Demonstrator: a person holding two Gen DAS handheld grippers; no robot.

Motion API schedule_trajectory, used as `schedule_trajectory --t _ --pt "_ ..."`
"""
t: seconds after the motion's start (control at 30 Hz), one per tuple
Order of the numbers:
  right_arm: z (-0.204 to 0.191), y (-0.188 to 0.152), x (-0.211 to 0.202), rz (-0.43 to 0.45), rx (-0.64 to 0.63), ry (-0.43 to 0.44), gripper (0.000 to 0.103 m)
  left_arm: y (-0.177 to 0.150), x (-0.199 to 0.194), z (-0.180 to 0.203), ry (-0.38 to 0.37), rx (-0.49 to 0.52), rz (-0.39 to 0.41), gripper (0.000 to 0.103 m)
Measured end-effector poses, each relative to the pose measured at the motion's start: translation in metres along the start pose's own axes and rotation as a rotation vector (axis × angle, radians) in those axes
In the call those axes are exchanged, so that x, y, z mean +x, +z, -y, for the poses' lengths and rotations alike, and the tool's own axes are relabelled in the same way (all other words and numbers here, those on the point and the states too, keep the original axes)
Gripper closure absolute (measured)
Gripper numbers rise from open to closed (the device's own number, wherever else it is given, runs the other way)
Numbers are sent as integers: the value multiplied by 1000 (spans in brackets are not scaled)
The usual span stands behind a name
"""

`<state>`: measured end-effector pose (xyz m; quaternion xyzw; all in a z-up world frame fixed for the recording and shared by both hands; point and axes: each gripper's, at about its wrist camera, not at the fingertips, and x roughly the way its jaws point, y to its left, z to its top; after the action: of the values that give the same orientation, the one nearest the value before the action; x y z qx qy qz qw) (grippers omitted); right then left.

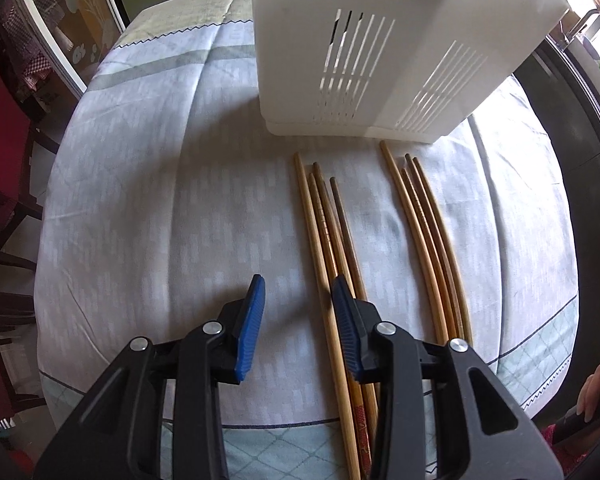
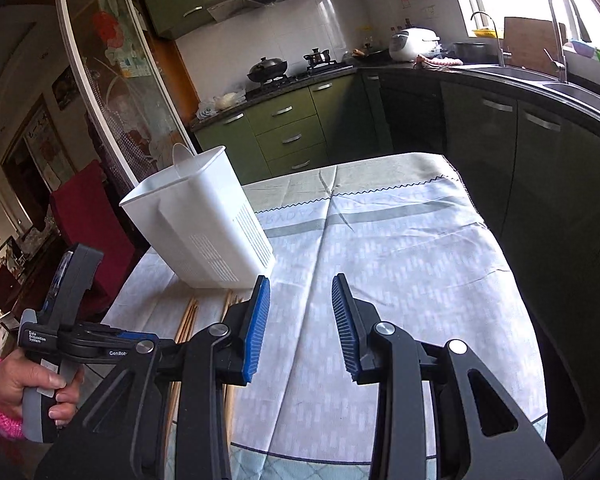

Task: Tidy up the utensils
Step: 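Move both grippers back down toward the wooden chopsticks, then grasp one chopstick with the left gripper while the right gripper grasps another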

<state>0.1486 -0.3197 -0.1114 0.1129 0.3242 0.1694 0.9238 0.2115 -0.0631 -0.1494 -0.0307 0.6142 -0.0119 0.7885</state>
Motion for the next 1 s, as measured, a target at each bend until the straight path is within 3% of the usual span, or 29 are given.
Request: schedule_trajectory --t 0.27,0.4,0.47,0.6,0.77,1.0 --pt "-25 2 20 -83 -74 3 70 -3 3 -1 -6 -2 -30 69" --pt "-42 -1 39 -166 -140 1 70 -4 4 1 6 22 -30 69" --pt "-51 -4 55 -232 -170 7 70 -4 4 3 12 40 -32 72" --pt "-62 -13 88 -363 -223 -1 70 -3 4 -5 14 43 -52 90" --pt "-70 -20 123 -480 -227 22 71 -3 3 -17 30 60 -57 91" --pt "-78 -22 140 -511 -262 -39 74 -2 3 -11 31 107 -39 91"
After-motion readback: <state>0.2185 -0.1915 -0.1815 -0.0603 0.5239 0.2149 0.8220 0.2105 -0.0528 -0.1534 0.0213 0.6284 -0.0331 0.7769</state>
